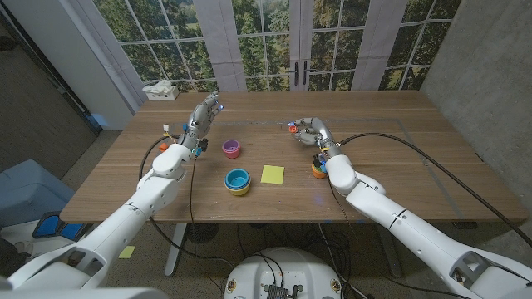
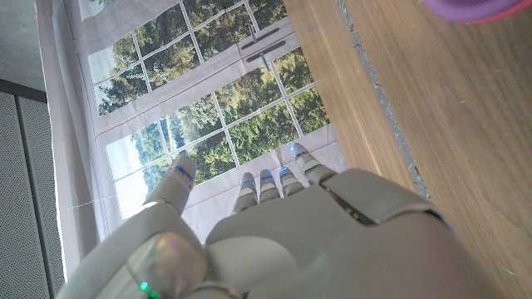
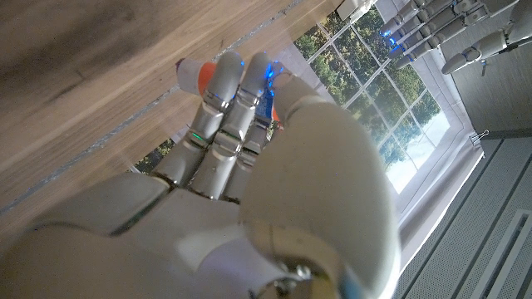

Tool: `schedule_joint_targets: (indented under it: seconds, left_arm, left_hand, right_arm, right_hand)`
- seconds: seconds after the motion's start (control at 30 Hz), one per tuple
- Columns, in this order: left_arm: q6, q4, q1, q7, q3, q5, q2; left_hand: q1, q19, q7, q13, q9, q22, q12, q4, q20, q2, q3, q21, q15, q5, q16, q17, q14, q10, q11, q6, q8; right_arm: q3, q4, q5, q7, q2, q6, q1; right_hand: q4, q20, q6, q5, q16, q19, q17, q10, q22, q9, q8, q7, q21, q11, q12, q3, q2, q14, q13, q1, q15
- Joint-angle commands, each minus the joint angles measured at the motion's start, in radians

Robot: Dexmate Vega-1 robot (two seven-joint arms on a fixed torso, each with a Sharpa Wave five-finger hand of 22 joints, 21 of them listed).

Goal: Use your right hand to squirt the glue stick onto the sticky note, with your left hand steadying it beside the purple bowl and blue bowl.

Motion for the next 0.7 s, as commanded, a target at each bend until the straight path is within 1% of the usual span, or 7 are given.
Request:
schedule_joint_targets:
  seconds: [0.03, 0.13, 0.2, 0.3, 0.4, 0.5, 0.7]
  left_arm:
    - [0.052, -0.042, -0.004, -0.025, 0.016, 0.027, 0.051]
    - [0.059, -0.06, -0.001, -0.017, 0.018, 0.042, 0.063]
    - [0.063, -0.074, 0.004, -0.006, 0.018, 0.058, 0.073]
    - [0.071, -0.094, 0.009, 0.003, 0.02, 0.076, 0.087]
    - [0.077, -0.112, 0.014, 0.006, 0.022, 0.091, 0.101]
    - [0.074, -0.13, 0.025, 0.016, 0.022, 0.109, 0.111]
    - [0.076, -0.164, 0.046, 0.029, 0.022, 0.141, 0.136]
  left_hand:
    - [0.02, 0.023, 0.004, 0.004, 0.006, 0.006, 0.015, -0.016, -0.033, 0.019, 0.002, -0.006, -0.022, -0.002, 0.013, 0.003, 0.036, 0.033, 0.0, 0.03, 0.007]
    - [0.024, 0.031, 0.011, 0.004, 0.007, 0.006, 0.018, -0.023, -0.03, 0.016, 0.001, -0.01, -0.017, -0.003, 0.015, 0.003, 0.058, 0.053, -0.002, 0.053, 0.011]
    - [0.026, 0.045, 0.006, 0.004, 0.007, 0.007, 0.02, -0.028, -0.026, 0.015, 0.0, -0.011, -0.012, -0.004, 0.016, 0.003, 0.077, 0.07, -0.005, 0.074, 0.015]
    - [0.028, 0.066, 0.003, 0.005, 0.007, 0.008, 0.024, -0.033, -0.02, 0.013, 0.001, -0.011, -0.009, -0.004, 0.018, 0.003, 0.108, 0.094, 0.002, 0.1, 0.017]
    - [0.03, 0.084, -0.007, 0.005, 0.007, 0.009, 0.025, -0.037, -0.006, 0.011, 0.004, -0.012, -0.004, -0.004, 0.019, 0.003, 0.138, 0.116, 0.003, 0.129, 0.019]
    - [0.031, 0.097, -0.017, 0.006, 0.007, 0.01, 0.026, -0.04, -0.004, 0.01, 0.007, -0.013, -0.002, -0.004, 0.016, 0.003, 0.151, 0.133, 0.002, 0.163, 0.024]
    - [0.033, 0.114, -0.018, 0.006, 0.008, 0.011, 0.028, -0.039, 0.008, 0.017, 0.015, -0.015, -0.004, -0.004, 0.016, 0.004, 0.179, 0.161, 0.0, 0.204, 0.027]
  right_arm:
    - [0.025, -0.031, 0.019, 0.0, -0.009, 0.042, -0.036]
    - [0.032, -0.043, 0.029, 0.005, -0.013, 0.053, -0.047]
    - [0.036, -0.051, 0.032, 0.007, -0.015, 0.058, -0.053]
    - [0.042, -0.059, 0.038, 0.007, -0.016, 0.071, -0.063]
    - [0.046, -0.072, 0.041, 0.007, -0.018, 0.081, -0.074]
    - [0.05, -0.087, 0.041, 0.003, -0.019, 0.081, -0.086]
    - [0.055, -0.112, 0.04, -0.002, -0.021, 0.081, -0.108]
  right_hand:
    - [0.003, -0.117, 0.091, 0.008, 0.003, 0.001, 0.002, 0.011, 0.005, 0.002, 0.001, 0.091, 0.009, -0.003, -0.003, -0.006, 0.012, -0.033, 0.003, 0.0, -0.079]
    - [0.003, -0.117, 0.09, 0.008, 0.004, 0.0, 0.002, 0.012, 0.005, 0.004, 0.0, 0.091, 0.01, -0.003, -0.004, -0.009, 0.012, -0.033, 0.004, 0.002, -0.079]
    - [0.003, -0.117, 0.092, 0.008, 0.004, 0.001, 0.002, 0.012, 0.006, 0.005, 0.001, 0.091, 0.012, -0.001, -0.004, -0.01, 0.013, -0.033, 0.005, 0.001, -0.079]
    - [0.004, -0.117, 0.092, 0.009, 0.005, 0.002, 0.002, 0.013, 0.006, 0.005, -0.001, 0.091, 0.014, -0.002, -0.004, -0.012, 0.015, -0.033, 0.006, 0.003, -0.08]
    - [0.003, -0.119, 0.093, 0.009, 0.006, 0.009, 0.003, 0.014, 0.009, 0.006, -0.001, 0.09, 0.022, -0.001, -0.004, -0.017, 0.015, -0.034, 0.007, 0.004, -0.081]
    - [0.003, -0.119, 0.094, 0.01, 0.007, 0.012, 0.003, 0.015, 0.009, 0.008, -0.001, 0.09, 0.025, -0.002, -0.004, -0.019, 0.015, -0.033, 0.008, 0.005, -0.081]
    - [0.004, -0.119, 0.095, 0.011, 0.008, 0.011, 0.001, 0.018, 0.009, 0.008, -0.004, 0.091, 0.029, -0.002, -0.003, -0.022, 0.018, -0.033, 0.011, 0.005, -0.079]
